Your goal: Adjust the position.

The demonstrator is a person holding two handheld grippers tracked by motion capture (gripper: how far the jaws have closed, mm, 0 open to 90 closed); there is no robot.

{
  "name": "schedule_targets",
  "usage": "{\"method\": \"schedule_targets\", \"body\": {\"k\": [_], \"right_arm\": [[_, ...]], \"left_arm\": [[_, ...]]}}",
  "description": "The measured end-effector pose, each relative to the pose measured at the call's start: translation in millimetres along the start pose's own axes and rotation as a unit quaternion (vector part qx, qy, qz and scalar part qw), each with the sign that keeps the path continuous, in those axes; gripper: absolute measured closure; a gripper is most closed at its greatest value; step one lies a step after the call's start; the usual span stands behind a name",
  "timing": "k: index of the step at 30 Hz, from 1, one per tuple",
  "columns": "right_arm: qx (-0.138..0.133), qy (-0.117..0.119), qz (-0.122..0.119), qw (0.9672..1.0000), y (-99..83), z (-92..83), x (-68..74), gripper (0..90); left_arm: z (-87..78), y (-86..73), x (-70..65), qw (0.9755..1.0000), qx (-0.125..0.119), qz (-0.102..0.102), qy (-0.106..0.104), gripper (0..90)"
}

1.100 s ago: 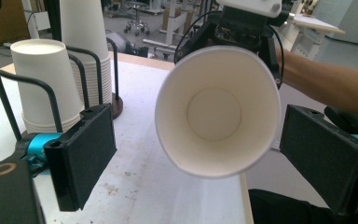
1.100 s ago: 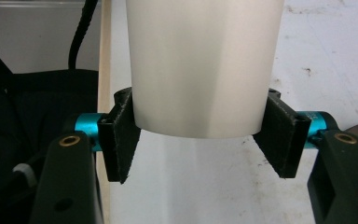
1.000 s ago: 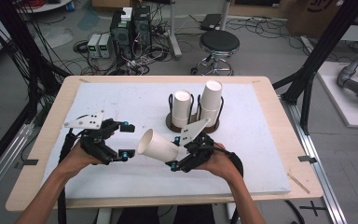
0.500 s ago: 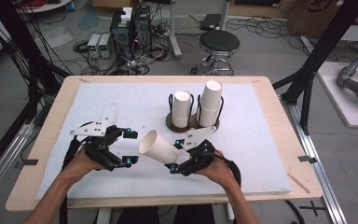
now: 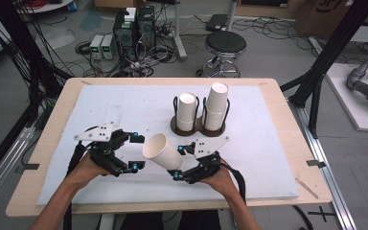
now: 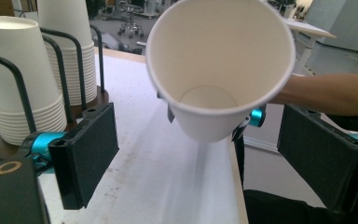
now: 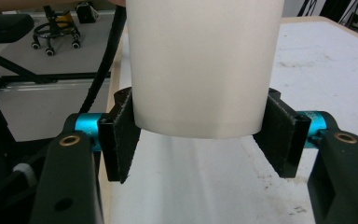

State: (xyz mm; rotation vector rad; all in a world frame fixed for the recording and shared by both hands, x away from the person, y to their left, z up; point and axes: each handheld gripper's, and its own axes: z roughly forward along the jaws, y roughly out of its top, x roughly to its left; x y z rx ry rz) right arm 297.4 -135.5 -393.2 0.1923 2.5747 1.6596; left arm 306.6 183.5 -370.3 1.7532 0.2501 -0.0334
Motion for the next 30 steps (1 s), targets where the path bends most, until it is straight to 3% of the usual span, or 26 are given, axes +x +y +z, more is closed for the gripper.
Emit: {"method": "schedule_targets", "body": {"k": [7,19,30], "right_arm": [[-0.016,0.014,0.002,0.9998,-2.5,7.9,0.9,36.9],[-0.034,0.018,0.006,0.9992,-3.6,9.9,2.0,36.9],[-0.034,0.024,0.006,0.9991,-3.3,11.1,2.9,36.9]], "left_arm": [[8.2,2.3,-1.9,0.9999,-0.01,0.003,-0.011,12.2],[22.5,4.5,-3.0,0.9995,-0.018,0.004,-0.025,12.2],[37.7,11.0,-4.8,0.9989,-0.027,0.007,-0.038,15.3]]}}
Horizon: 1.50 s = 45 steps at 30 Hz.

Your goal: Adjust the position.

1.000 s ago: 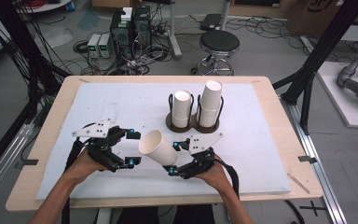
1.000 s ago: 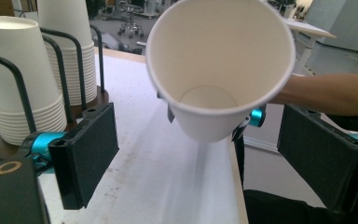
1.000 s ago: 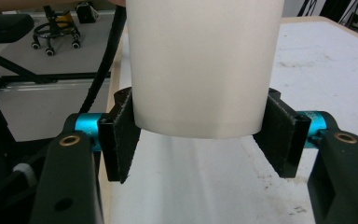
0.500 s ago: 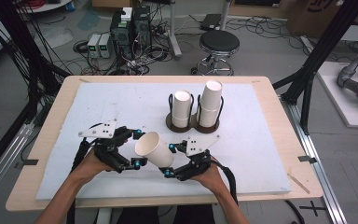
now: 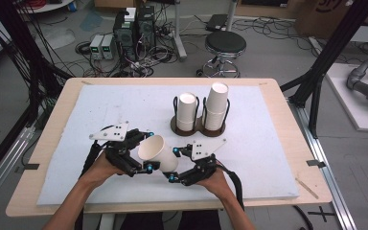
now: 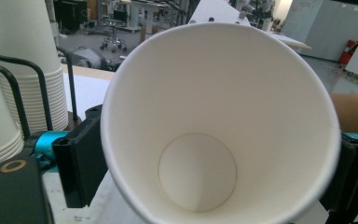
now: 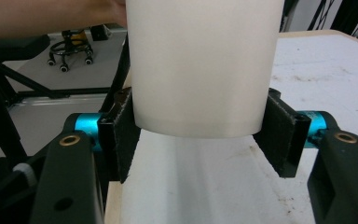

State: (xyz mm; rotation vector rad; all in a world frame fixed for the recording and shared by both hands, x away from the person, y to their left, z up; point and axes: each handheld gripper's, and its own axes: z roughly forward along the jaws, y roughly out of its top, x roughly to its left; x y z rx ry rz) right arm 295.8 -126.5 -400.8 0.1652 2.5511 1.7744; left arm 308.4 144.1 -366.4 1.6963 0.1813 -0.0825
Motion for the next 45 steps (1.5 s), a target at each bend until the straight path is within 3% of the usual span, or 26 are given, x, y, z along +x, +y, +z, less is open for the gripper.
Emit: {"method": "schedule_targets", "body": {"k": [4,25,31,41,45], "right_arm": [[0.001,0.002,0.002,1.0,-0.2,0.4,-0.3,36.9],[0.005,0.005,-0.003,1.0,-0.6,1.0,-1.3,36.0],[0.014,-0.007,0.0,0.9999,0.0,3.8,-0.1,20.6],[0.016,-0.013,-0.003,0.9998,2.9,3.6,2.2,18.9],[0.027,-0.033,-0.005,0.9991,2.7,-1.8,4.1,18.9]], "left_arm": [[0.6,-0.7,-0.8,0.9999,-0.003,0.01,-0.009,24.4],[0.4,-0.8,-0.8,0.9998,0.001,0.017,-0.01,28.6],[0.7,-1.0,-1.0,0.9998,0.003,0.017,-0.012,28.8],[-0.8,-0.6,-0.3,0.9998,0.002,0.018,-0.008,29.1],[-3.1,-0.2,0.2,0.9998,0.002,0.018,-0.003,29.2]]}}
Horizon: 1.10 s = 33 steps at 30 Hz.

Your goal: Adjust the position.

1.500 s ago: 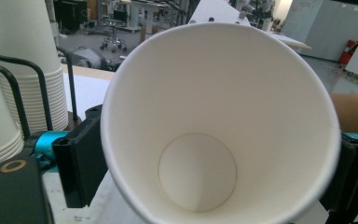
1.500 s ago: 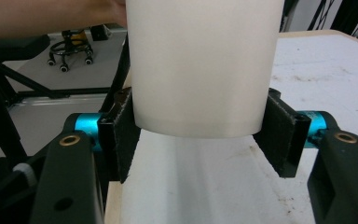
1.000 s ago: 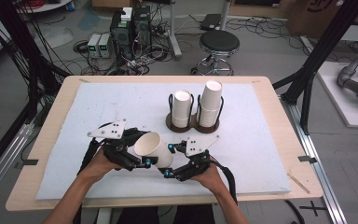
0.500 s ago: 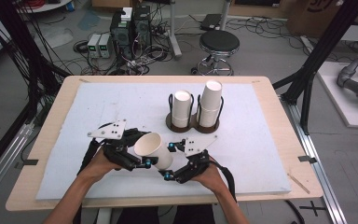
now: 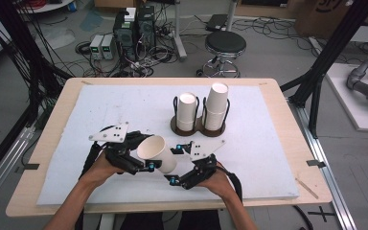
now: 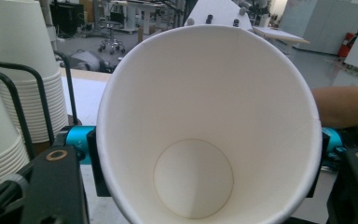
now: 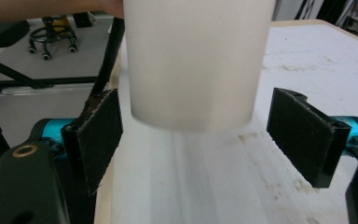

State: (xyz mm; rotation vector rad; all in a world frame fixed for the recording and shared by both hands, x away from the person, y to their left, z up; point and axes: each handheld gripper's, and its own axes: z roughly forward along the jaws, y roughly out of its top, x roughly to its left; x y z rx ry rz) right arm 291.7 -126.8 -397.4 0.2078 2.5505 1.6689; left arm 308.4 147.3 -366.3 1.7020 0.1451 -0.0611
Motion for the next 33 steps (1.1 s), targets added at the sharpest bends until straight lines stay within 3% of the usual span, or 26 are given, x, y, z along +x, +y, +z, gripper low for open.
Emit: {"method": "schedule_targets", "body": {"k": [8,11,14,15,17,18,20,22,23,24,27,28,29,30,31,32,33], "right_arm": [[-0.006,-0.062,0.022,0.9979,-10.2,-32.8,-5.6,19.0],[-0.014,-0.115,0.044,0.9923,-16.8,-50.3,-9.9,19.0],[-0.018,-0.144,0.053,0.988,-21.8,-60.6,-12.1,19.0],[-0.018,-0.144,0.053,0.988,-21.8,-60.6,-12.1,19.0],[-0.017,-0.177,0.065,0.9818,-27.3,-68.9,-14.2,19.0],[-0.017,-0.177,0.065,0.9818,-27.3,-68.9,-14.2,19.0],[-0.022,-0.198,0.088,0.9759,-33.5,-77.8,-18.0,19.0],[-0.024,-0.216,0.097,0.9712,-37.1,-83.4,-21.3,19.0],[-0.024,-0.216,0.097,0.9712,-37.1,-83.4,-21.3,19.0],[-0.027,-0.221,0.105,0.9692,-39.1,-86.1,-21.9,19.0],[-0.025,-0.25,0.112,0.9613,-45.2,-91.1,-23.8,19.0],[-0.022,-0.269,0.124,0.9548,-49.5,-92.8,-24.1,19.0],[-0.02,-0.278,0.128,0.9519,-51.9,-93.6,-25.0,19.0],[-0.02,-0.278,0.128,0.9519,-51.9,-93.6,-25.0,19.0],[-0.018,-0.295,0.142,0.9447,-57.0,-94.5,-27.0,19.0],[-0.018,-0.295,0.142,0.9447,-57.0,-94.5,-27.0,19.0],[-0.016,-0.306,0.156,0.9389,-63.3,-95.4,-30.1,19.0]], "left_arm": [[-7.6,1.7,1.8,0.9998,0.005,0.0,0.017,29.4],[-9.5,2.7,2.3,0.9997,0.009,0.003,0.023,29.4],[-11.2,4.0,3.2,0.9993,0.018,0.005,0.031,29.4],[-12.0,4.5,3.8,0.9993,0.02,0.005,0.032,29.4],[-12.9,5.2,4.4,0.9989,0.024,0.007,0.038,29.4],[-13.3,5.5,4.5,0.9988,0.027,0.007,0.039,29.4],[-13.8,5.7,4.5,0.9986,0.03,0.007,0.043,29.4],[-14.2,5.4,4.7,0.9985,0.031,0.006,0.044,29.5],[-14.5,5.2,5.0,0.9983,0.033,0.008,0.047,29.5],[-14.8,5.0,5.6,0.9981,0.036,0.008,0.049,29.5],[-15.0,4.1,6.5,0.9976,0.042,0.006,0.055,29.4],[-15.2,3.9,6.4,0.9975,0.043,0.006,0.056,29.5],[-15.5,3.9,6.5,0.9974,0.044,0.008,0.056,29.5],[-15.6,3.8,6.4,0.9973,0.045,0.008,0.057,29.5],[-15.7,3.7,6.3,0.9973,0.045,0.008,0.058,29.5],[-16.2,3.6,6.7,0.9971,0.046,0.01,0.059,29.5],[-16.3,3.3,6.8,0.997,0.047,0.009,0.061,29.6]]}}
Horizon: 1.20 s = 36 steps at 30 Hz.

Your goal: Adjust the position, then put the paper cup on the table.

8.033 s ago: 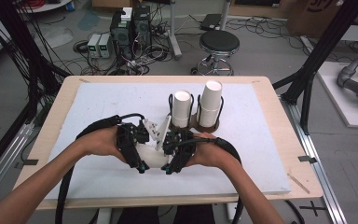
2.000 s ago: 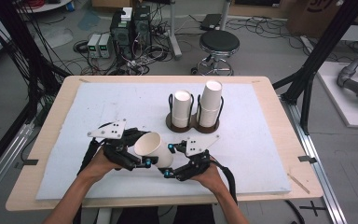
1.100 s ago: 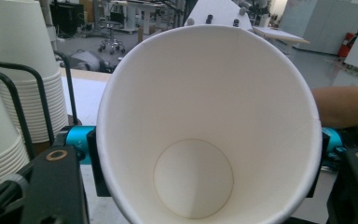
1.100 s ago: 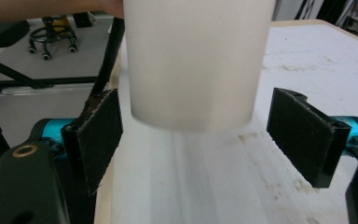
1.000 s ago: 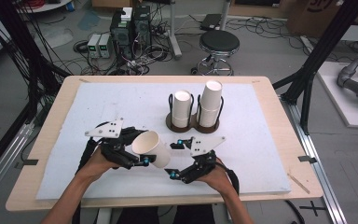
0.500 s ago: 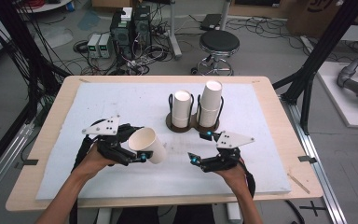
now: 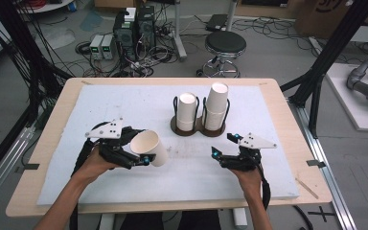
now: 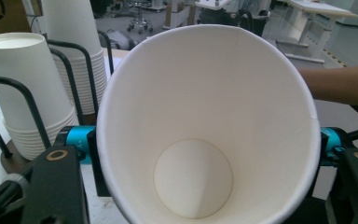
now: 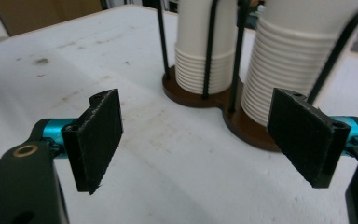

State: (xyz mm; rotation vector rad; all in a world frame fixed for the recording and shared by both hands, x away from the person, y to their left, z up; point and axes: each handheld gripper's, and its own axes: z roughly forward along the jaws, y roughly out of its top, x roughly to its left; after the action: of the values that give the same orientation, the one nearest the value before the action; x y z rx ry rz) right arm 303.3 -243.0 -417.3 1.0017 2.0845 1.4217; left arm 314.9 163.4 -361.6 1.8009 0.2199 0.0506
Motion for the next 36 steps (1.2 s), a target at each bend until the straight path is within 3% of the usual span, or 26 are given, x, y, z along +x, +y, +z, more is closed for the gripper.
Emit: {"method": "schedule_targets", "body": {"k": [8,11,19,36], "right_arm": [[0.012,-0.049,0.023,0.9985,-11.4,1.4,-8.5,19.0],[0.016,-0.058,0.02,0.998,-12.9,2.3,-8.9,19.0],[0.026,-0.046,0.029,0.9982,-18.8,6.9,-12.1,19.1],[0.036,-0.04,0.023,0.9983,-27.3,10.4,-14.9,19.2]], "left_arm": [[-2.3,-1.4,2.2,1.0,0.005,-0.002,0.006,29.7],[-1.9,-1.6,2.4,0.9999,0.007,-0.002,0.007,29.8],[-1.5,-2.1,2.8,0.9999,0.01,-0.002,0.007,29.9],[-2.4,-2.0,2.8,0.9999,0.01,-0.003,0.005,29.9]]}}
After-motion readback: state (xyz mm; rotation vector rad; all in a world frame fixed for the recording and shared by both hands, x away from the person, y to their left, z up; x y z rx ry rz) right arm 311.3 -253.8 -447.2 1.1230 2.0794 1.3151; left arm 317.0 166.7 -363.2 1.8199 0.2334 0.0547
